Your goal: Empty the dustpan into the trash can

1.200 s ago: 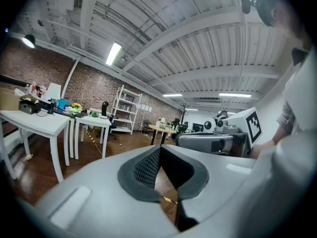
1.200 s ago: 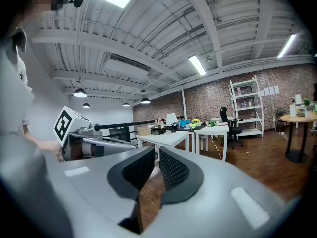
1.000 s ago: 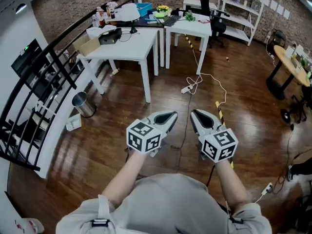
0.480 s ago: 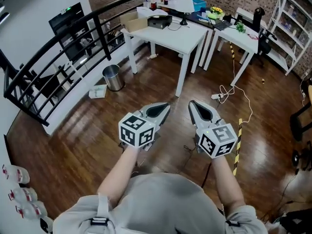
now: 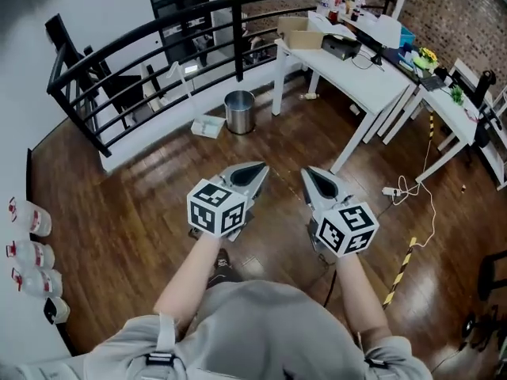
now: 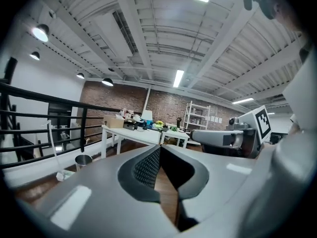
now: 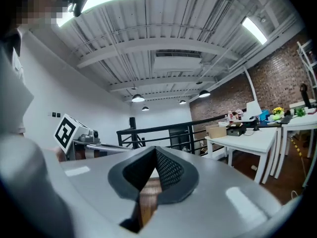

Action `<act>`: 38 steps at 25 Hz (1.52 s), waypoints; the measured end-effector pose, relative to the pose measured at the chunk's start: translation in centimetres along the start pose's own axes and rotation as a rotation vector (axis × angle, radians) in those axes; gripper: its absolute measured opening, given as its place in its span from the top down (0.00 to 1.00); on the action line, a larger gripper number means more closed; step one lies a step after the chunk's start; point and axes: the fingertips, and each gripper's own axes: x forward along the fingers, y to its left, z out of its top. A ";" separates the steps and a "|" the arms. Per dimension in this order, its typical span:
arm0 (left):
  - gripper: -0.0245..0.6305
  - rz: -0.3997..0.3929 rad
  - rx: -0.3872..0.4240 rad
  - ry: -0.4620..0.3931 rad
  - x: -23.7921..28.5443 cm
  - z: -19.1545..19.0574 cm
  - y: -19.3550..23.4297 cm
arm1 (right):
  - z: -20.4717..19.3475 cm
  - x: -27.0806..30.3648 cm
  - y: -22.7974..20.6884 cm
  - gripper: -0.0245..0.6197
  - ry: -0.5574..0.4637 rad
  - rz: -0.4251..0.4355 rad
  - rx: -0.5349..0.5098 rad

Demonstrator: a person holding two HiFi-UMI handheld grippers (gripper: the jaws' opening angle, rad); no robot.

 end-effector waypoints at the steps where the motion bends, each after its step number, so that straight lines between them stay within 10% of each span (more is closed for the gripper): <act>1: 0.96 0.020 0.000 -0.004 -0.6 0.3 1.9 | -0.2 1.9 0.7 0.96 0.008 0.015 0.002; 20: 0.96 0.132 -0.043 -0.023 -6.2 3.0 32.3 | -0.9 31.9 9.8 0.96 0.126 0.209 -0.065; 38: 0.95 0.401 -0.031 -0.112 9.2 9.4 52.7 | 2.7 54.3 -5.5 0.96 0.107 0.390 0.002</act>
